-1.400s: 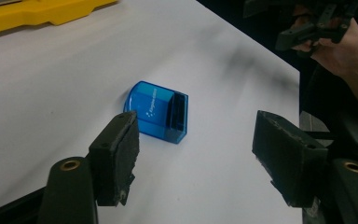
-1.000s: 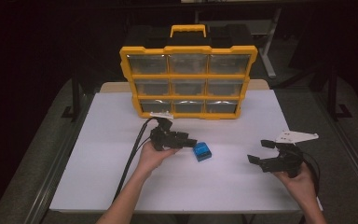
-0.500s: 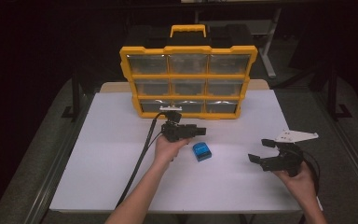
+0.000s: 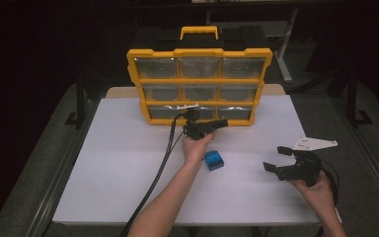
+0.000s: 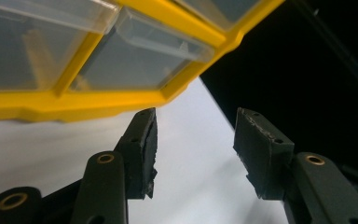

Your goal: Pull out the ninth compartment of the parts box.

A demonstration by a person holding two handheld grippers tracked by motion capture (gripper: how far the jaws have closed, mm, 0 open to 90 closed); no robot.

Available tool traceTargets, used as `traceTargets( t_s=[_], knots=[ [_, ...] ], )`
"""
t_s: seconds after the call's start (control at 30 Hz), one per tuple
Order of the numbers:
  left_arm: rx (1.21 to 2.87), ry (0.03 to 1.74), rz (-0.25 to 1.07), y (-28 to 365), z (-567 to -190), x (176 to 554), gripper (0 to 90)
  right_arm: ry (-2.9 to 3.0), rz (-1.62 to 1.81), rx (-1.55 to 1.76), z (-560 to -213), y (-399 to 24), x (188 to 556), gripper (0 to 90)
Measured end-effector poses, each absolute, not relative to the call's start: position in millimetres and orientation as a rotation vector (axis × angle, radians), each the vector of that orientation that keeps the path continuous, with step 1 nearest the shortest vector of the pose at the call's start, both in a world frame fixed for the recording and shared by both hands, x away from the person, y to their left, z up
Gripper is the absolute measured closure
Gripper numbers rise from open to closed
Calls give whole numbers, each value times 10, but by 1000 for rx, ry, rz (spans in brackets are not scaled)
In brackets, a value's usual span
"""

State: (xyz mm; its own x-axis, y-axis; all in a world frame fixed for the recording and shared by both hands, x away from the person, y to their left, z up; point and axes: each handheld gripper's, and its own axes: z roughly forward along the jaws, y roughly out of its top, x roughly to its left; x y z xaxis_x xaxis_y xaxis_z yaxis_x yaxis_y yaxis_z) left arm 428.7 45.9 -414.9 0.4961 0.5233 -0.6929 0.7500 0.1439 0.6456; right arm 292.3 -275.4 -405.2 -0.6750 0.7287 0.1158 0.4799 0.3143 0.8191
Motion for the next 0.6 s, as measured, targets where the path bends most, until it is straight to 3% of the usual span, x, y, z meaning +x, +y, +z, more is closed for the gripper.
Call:
traceTargets(
  t_s=[0.6],
  knots=[
    [1363,1210,-283,205,-4346,4532,607,2305,1312,1080,-4047,-2751,2938,147]
  ],
)
